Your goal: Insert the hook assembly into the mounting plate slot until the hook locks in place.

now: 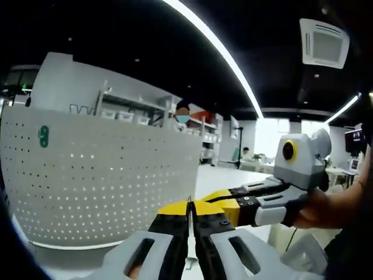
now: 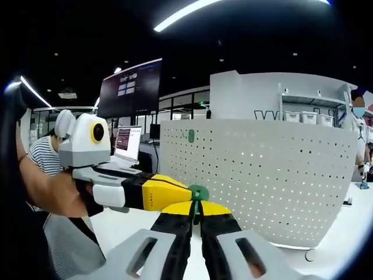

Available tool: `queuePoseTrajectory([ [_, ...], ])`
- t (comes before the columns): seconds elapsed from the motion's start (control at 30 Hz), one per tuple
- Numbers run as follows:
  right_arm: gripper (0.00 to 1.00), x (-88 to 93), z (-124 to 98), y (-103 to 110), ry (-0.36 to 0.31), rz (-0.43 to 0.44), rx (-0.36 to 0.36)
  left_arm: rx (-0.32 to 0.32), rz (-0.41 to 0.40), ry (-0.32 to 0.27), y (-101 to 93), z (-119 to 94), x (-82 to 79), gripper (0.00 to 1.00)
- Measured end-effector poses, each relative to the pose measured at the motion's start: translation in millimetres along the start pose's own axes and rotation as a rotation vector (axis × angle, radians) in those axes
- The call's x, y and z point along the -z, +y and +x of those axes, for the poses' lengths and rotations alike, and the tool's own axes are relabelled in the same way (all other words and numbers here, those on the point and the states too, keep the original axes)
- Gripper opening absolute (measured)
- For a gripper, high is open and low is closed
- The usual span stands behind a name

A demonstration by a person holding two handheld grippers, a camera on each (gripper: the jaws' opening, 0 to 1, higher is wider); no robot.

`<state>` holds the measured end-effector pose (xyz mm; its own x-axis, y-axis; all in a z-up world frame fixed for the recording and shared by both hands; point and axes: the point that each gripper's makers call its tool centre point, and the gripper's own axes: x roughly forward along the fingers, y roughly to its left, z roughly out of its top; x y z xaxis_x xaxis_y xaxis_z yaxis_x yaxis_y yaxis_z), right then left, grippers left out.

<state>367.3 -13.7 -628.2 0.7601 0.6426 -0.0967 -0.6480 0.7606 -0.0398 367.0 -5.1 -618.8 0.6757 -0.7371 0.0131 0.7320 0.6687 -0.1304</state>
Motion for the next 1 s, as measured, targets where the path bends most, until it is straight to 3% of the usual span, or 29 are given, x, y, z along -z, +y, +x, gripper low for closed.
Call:
queuePoseTrajectory([
  [0.13,0.02,-0.7,1,-1,-0.001,0.004,0.002,0.002,0.022,-0.011,0.2,0,-2.2,0.02],
  [0.23,0.02,0.1,2,-2,0.002,0.009,0.006,0.005,0.024,-0.023,-0.4,0,-4.7,0.10],
  [0.43,0.02,1.5,1,-6,0.006,0.010,0.018,-0.008,0.033,-0.033,5.3,-9,-5.5,0.15],
  [0.63,0.02,2.3,1,-9,0.010,0.010,0.027,-0.035,0.037,-0.034,14.7,-18,-6.2,0.30],
  [0.73,0.02,1.5,2,-10,0.008,0.011,0.031,-0.070,0.097,-0.024,21.7,-24,-6.6,0.35],
  [1.0,0.02,-1.0,4,-14,0.007,0.012,0.047,-0.106,0.165,-0.012,31.7,-37,-5.4,0.50],
])
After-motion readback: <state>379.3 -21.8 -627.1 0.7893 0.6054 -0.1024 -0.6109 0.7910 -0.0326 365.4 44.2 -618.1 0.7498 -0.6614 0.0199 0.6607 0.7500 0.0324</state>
